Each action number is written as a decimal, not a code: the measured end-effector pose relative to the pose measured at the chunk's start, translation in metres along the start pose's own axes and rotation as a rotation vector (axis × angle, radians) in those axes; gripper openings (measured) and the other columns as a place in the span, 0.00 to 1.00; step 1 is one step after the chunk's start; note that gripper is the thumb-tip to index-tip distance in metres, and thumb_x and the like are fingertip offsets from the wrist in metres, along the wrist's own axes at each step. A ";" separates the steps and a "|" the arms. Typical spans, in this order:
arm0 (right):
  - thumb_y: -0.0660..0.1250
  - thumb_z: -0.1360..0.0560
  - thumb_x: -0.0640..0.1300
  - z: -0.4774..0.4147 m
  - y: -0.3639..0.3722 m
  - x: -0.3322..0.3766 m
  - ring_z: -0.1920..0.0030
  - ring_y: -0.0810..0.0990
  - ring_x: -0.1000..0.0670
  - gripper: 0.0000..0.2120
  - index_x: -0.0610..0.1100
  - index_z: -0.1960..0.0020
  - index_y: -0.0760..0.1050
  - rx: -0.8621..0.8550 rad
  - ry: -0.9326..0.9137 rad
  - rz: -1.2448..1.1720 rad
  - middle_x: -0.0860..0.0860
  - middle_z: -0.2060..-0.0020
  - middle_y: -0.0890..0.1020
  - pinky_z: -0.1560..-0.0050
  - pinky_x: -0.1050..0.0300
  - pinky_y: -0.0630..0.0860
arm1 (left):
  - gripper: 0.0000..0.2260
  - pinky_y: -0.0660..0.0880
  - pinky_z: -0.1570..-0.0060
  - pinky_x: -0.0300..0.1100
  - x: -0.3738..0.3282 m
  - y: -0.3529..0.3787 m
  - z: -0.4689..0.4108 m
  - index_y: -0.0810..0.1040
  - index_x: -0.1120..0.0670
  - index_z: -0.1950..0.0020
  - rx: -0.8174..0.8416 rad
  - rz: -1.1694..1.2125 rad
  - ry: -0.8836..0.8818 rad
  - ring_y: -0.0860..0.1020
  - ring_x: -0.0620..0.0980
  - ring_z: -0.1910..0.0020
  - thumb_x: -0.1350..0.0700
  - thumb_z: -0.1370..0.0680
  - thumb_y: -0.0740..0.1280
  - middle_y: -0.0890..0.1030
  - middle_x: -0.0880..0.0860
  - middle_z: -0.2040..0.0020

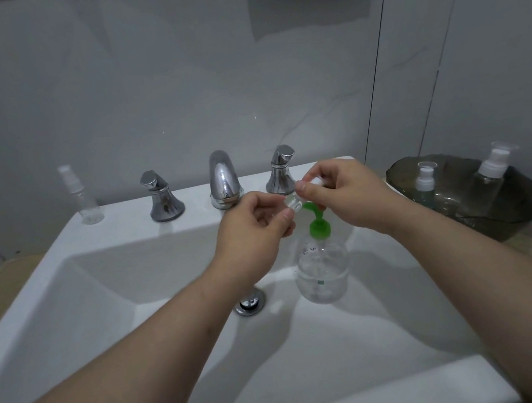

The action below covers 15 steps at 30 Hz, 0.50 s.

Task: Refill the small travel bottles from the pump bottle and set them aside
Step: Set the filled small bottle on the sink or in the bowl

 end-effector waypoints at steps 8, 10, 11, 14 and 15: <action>0.70 0.20 0.50 0.003 -0.009 0.008 0.73 0.72 0.54 0.10 0.46 0.57 0.78 -0.143 -0.013 -0.069 0.51 0.73 0.79 0.69 0.60 0.69 | 0.16 0.81 0.64 0.38 0.003 0.018 0.007 0.80 0.62 0.46 0.124 0.430 -0.368 0.81 0.50 0.66 0.50 0.14 0.60 0.84 0.59 0.57; 0.70 0.21 0.48 0.004 -0.008 0.009 0.71 0.74 0.51 0.10 0.46 0.58 0.75 -0.177 -0.028 -0.068 0.45 0.71 0.80 0.67 0.55 0.71 | 0.21 0.78 0.68 0.36 0.007 0.022 0.012 0.79 0.63 0.42 0.194 0.460 -0.482 0.79 0.49 0.70 0.46 0.13 0.56 0.84 0.58 0.59; 0.70 0.22 0.47 0.004 -0.009 0.010 0.70 0.74 0.50 0.09 0.46 0.59 0.75 -0.190 -0.034 -0.060 0.43 0.69 0.80 0.65 0.53 0.72 | 0.22 0.77 0.70 0.35 0.009 0.023 0.014 0.79 0.63 0.42 0.223 0.469 -0.519 0.79 0.48 0.71 0.46 0.13 0.56 0.84 0.58 0.60; 0.70 0.27 0.47 0.003 -0.012 0.011 0.71 0.72 0.49 0.09 0.45 0.63 0.74 -0.230 -0.045 -0.090 0.41 0.70 0.78 0.66 0.53 0.71 | 0.18 0.76 0.69 0.33 0.007 0.028 0.018 0.80 0.62 0.46 0.270 0.517 -0.535 0.77 0.45 0.71 0.49 0.14 0.59 0.83 0.55 0.63; 0.69 0.30 0.48 0.003 -0.014 0.010 0.71 0.71 0.49 0.09 0.45 0.64 0.74 -0.250 -0.044 -0.083 0.41 0.71 0.77 0.67 0.54 0.69 | 0.17 0.77 0.68 0.33 0.007 0.029 0.017 0.80 0.62 0.47 0.270 0.536 -0.524 0.77 0.45 0.70 0.50 0.14 0.60 0.83 0.54 0.63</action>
Point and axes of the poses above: each hand's wrist, its own z-axis away from the middle knuckle, its own y-axis out of the palm, x = y × z, the point moved 7 cm from there along -z, towards the middle knuckle
